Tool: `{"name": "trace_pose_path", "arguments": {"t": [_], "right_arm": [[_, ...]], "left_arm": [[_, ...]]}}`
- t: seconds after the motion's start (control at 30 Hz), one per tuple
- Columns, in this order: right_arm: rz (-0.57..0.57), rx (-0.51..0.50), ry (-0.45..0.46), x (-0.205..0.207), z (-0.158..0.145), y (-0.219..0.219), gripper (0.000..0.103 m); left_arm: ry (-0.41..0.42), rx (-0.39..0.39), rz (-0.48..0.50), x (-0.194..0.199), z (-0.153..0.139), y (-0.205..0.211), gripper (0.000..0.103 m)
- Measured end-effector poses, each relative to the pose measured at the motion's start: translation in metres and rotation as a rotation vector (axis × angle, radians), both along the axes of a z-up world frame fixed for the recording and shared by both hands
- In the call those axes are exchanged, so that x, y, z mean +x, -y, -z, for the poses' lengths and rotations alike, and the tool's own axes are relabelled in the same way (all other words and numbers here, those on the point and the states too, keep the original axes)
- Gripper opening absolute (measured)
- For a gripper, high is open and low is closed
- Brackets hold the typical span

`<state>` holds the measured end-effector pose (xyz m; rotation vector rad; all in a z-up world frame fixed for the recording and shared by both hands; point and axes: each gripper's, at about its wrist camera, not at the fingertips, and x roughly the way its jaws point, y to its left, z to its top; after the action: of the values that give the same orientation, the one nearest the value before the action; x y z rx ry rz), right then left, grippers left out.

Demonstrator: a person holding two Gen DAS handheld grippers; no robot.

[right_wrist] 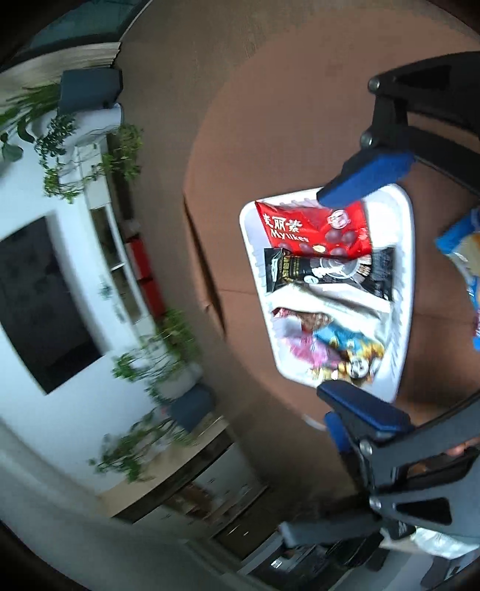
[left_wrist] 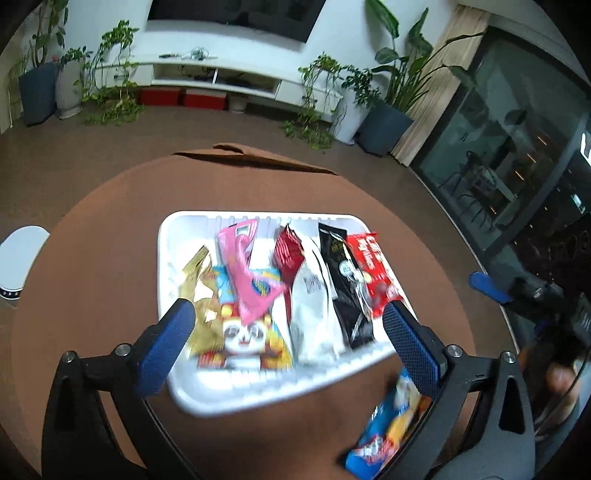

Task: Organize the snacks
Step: 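Withdraw both tools back over the remaining snacks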

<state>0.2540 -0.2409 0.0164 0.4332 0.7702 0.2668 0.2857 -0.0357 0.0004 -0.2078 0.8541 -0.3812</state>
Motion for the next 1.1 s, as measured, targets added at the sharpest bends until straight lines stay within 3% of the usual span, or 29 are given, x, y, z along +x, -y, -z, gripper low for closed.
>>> {"name": "trace_pose_path", "arguments": {"t": [0.17, 0.33, 0.53, 0.67, 0.93, 1.1], "right_arm": [[0.026, 0.021, 0.034, -0.058, -0.007, 0.013, 0.1], [0.044, 0.061, 0.012, -0.111, 0.008, 0.015, 0.1], [0.044, 0.059, -0.077, -0.163, 0.042, -0.003, 0.1], [0.057, 0.07, -0.139, -0.182, 0.065, -0.008, 0.1], [0.086, 0.01, -0.166, -0.197, 0.077, -0.015, 0.099], [0.094, 0.007, -0.198, -0.196, 0.088, -0.016, 0.094]], "left_arm": [[0.038, 0.002, 0.021, -0.062, -0.001, -0.011, 0.103], [0.057, 0.011, 0.028, -0.128, 0.014, -0.022, 0.103], [-0.074, -0.022, -0.013, -0.193, 0.052, -0.034, 0.103], [-0.122, 0.025, -0.008, -0.223, 0.07, -0.026, 0.103], [-0.099, 0.079, 0.056, -0.227, 0.067, -0.005, 0.103], [-0.044, 0.159, 0.128, -0.198, 0.039, 0.017, 0.103]]}}
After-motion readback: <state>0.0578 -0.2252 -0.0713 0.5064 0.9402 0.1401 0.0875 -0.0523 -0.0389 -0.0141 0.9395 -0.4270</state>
